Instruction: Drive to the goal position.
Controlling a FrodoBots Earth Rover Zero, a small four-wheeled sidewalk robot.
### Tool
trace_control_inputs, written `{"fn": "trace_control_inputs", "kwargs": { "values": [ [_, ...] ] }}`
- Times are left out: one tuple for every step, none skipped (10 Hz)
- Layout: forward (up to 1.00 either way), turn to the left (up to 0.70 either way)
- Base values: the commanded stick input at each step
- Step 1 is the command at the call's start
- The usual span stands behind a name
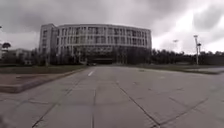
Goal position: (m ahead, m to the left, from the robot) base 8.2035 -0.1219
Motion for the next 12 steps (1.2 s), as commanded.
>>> {"fn": "trace_control_inputs", "kwargs": {
  "values": [
    [0.85,0.0],
    [0.85,0.0],
    [0.85,0.0],
    [0.85,0.0],
    [0.85,0.0],
    [0.85,0.0],
    [0.85,0.0],
    [0.85,0.0],
    [0.85,0.0],
    [0.85,0.0],
    [0.85,0.0],
    [0.85,0.0]
  ]
}}
